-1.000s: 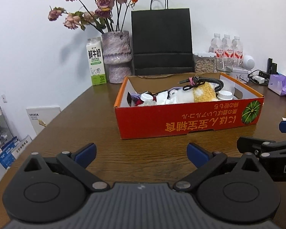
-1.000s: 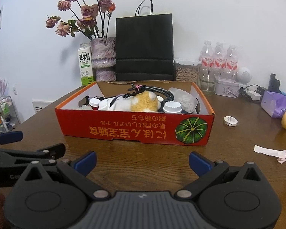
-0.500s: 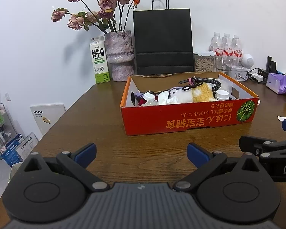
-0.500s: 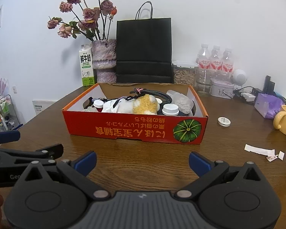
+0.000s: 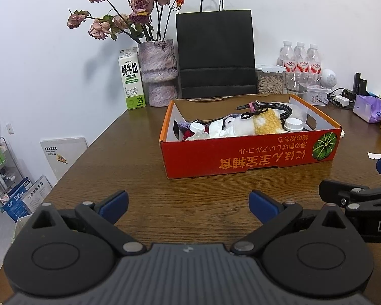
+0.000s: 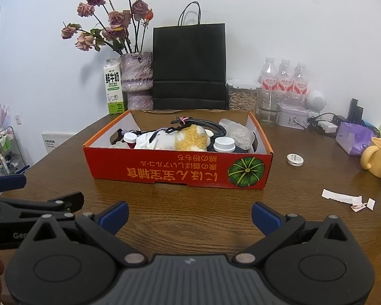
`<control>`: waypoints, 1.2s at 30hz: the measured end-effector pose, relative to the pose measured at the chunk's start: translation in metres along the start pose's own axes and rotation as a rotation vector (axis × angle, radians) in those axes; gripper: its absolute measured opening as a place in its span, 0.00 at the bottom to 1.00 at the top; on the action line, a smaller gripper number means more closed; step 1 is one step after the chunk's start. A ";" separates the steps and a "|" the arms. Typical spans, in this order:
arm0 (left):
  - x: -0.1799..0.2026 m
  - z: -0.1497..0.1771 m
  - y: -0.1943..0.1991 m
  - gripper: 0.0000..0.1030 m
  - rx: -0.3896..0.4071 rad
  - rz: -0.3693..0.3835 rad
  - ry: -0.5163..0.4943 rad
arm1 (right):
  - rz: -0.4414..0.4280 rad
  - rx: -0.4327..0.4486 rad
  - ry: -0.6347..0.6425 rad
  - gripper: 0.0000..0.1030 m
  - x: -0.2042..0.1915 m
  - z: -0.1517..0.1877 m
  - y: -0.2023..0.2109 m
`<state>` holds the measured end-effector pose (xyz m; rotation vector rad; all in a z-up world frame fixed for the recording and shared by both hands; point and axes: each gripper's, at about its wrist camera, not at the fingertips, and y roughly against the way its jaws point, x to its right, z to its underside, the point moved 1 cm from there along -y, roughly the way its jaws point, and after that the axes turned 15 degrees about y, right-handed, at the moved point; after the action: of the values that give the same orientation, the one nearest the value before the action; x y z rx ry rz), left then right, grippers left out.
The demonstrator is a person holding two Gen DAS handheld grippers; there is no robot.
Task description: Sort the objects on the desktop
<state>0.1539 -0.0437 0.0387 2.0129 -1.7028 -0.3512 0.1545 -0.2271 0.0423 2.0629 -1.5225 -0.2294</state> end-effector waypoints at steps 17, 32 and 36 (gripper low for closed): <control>0.001 0.000 0.003 1.00 0.002 0.001 0.000 | 0.009 0.006 0.006 1.00 0.001 0.000 0.007; 0.002 -0.001 0.006 1.00 0.006 0.001 -0.001 | 0.011 0.008 0.008 1.00 0.000 0.000 0.010; 0.002 -0.001 0.011 1.00 0.011 0.000 -0.002 | 0.012 0.010 0.009 1.00 0.001 -0.001 0.012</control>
<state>0.1456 -0.0464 0.0449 2.0208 -1.7094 -0.3444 0.1455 -0.2302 0.0495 2.0591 -1.5332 -0.2085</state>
